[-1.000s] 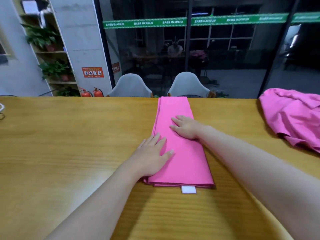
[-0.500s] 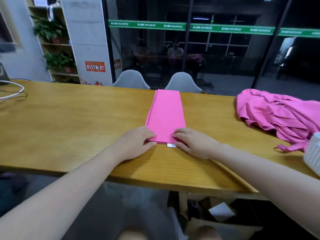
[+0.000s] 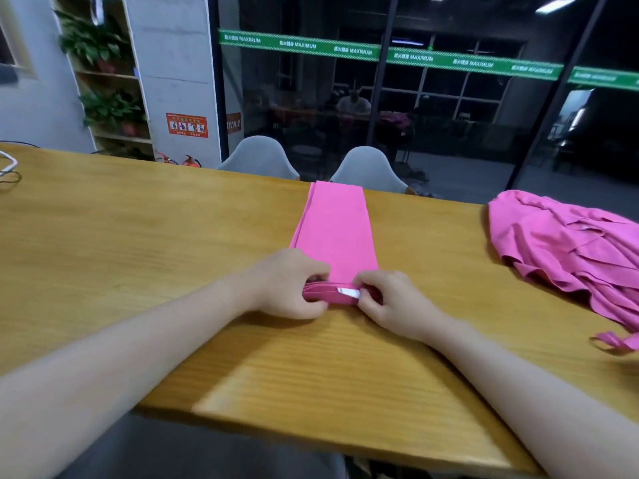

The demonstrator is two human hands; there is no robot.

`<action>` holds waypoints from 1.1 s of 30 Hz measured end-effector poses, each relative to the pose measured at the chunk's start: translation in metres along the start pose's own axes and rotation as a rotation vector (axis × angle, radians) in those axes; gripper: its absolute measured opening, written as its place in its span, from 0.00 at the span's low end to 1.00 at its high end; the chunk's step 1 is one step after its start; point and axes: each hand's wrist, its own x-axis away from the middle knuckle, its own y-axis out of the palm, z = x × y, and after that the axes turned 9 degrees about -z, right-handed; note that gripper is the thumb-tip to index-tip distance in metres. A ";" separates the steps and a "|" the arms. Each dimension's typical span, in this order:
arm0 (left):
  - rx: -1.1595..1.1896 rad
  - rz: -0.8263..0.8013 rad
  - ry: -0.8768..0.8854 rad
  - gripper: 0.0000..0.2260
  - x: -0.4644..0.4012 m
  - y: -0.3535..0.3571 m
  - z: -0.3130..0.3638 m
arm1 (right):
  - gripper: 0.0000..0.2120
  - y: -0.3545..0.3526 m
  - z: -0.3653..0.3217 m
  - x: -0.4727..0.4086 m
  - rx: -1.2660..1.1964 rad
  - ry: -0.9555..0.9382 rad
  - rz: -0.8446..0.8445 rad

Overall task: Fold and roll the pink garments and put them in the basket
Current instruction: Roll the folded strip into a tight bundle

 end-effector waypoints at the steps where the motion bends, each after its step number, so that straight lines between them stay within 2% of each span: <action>1: 0.144 0.004 -0.017 0.09 0.000 0.001 -0.007 | 0.08 0.000 0.002 0.001 -0.042 0.001 0.012; 4: 0.535 -0.056 -0.077 0.03 0.001 -0.005 -0.026 | 0.06 -0.007 0.008 -0.001 -0.141 -0.027 0.021; 6: 0.600 -0.053 -0.080 0.03 -0.001 -0.005 -0.031 | 0.02 -0.011 0.011 -0.001 -0.185 -0.067 0.006; 8: 0.598 -0.027 -0.066 0.05 -0.005 -0.001 -0.033 | 0.07 -0.013 0.012 0.002 -0.241 -0.118 0.004; 11: 0.571 0.010 -0.053 0.07 -0.009 0.004 -0.032 | 0.10 -0.017 0.015 0.006 -0.224 -0.164 0.008; 16: 0.468 0.030 -0.037 0.04 -0.007 0.002 -0.032 | 0.02 -0.016 0.023 0.003 -0.141 -0.107 0.043; 21: 0.315 0.063 -0.001 0.06 -0.002 -0.001 -0.033 | 0.03 -0.012 0.028 0.000 -0.027 -0.113 0.075; 25: 0.111 0.020 0.064 0.09 0.005 -0.013 -0.031 | 0.06 -0.018 0.023 0.002 0.068 -0.181 0.139; 29: 0.043 0.008 0.040 0.09 0.009 -0.020 -0.030 | 0.12 -0.019 0.023 0.004 0.146 -0.239 0.101; 33: -0.024 -0.003 0.079 0.04 0.014 -0.022 -0.028 | 0.11 -0.018 0.019 0.007 0.118 -0.188 0.068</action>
